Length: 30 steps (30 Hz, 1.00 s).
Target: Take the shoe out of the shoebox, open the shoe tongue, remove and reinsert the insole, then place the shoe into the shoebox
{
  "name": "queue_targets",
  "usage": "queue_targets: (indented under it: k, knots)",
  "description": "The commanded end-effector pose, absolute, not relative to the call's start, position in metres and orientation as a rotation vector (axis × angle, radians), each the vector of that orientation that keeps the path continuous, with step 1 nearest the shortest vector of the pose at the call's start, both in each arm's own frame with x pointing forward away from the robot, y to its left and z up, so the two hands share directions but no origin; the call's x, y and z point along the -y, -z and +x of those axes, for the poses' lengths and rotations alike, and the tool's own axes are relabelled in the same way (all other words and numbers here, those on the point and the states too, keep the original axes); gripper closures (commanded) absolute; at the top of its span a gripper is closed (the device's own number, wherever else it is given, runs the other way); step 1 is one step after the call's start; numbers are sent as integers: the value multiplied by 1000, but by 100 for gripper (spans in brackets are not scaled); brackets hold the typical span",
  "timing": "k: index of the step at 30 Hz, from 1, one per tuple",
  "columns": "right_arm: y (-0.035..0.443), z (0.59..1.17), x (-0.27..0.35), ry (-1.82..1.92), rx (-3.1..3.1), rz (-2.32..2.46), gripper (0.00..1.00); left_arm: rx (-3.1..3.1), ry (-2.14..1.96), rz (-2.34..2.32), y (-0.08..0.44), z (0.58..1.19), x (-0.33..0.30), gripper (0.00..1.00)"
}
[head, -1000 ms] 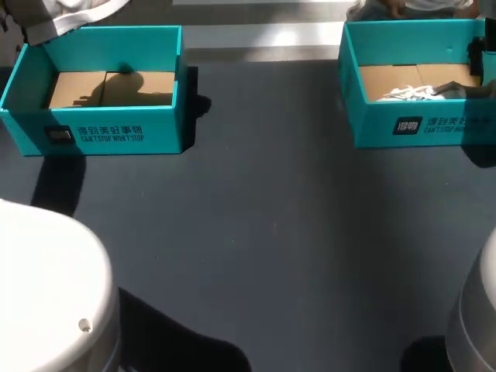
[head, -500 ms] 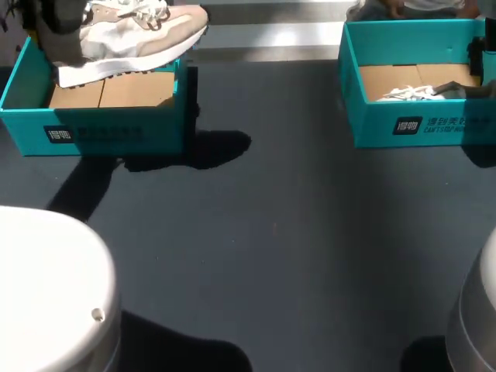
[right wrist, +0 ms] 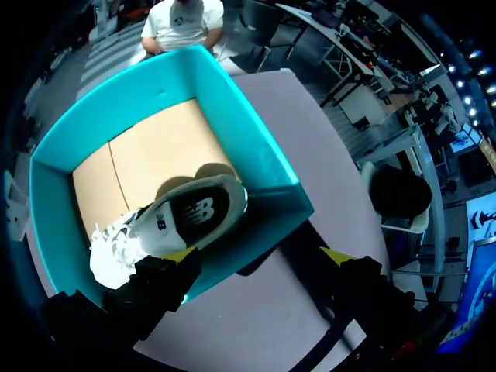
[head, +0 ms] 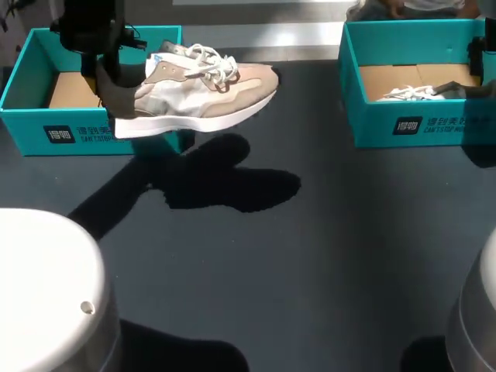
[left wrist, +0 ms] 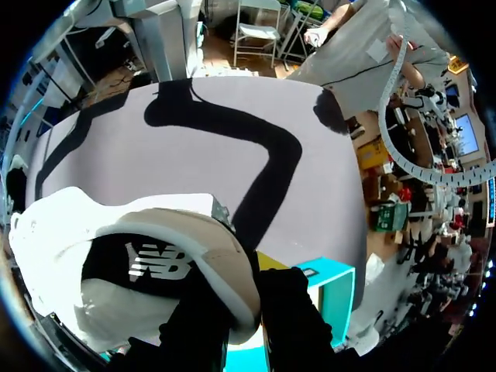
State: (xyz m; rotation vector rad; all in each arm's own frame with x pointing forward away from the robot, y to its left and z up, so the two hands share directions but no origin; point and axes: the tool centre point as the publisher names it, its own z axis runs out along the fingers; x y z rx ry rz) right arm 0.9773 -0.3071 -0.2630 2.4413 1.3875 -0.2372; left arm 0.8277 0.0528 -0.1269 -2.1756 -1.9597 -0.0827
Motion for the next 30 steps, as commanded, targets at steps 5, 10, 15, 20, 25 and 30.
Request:
queue_targets:
  k: [5,10,15,20,25,30]
  knots:
    - [263,977,307,235,-1388,2441,0,2045,657,-2442,141,800,-7,100]
    - [263,977,307,235,-1388,2441,0,2023,664,-2448,153,788,19,100]
    - [263,977,307,235,-1388,2441,0,1985,659,-2454,162,772,50,100]
    - [263,977,307,235,-1388,2441,0,1970,675,-2453,168,760,75,100]
    - [263,977,307,235,-1388,2441,0,1969,662,-2417,174,754,96,100]
    - [263,977,307,235,-1388,2441,0,1941,636,-2375,182,753,111,100]
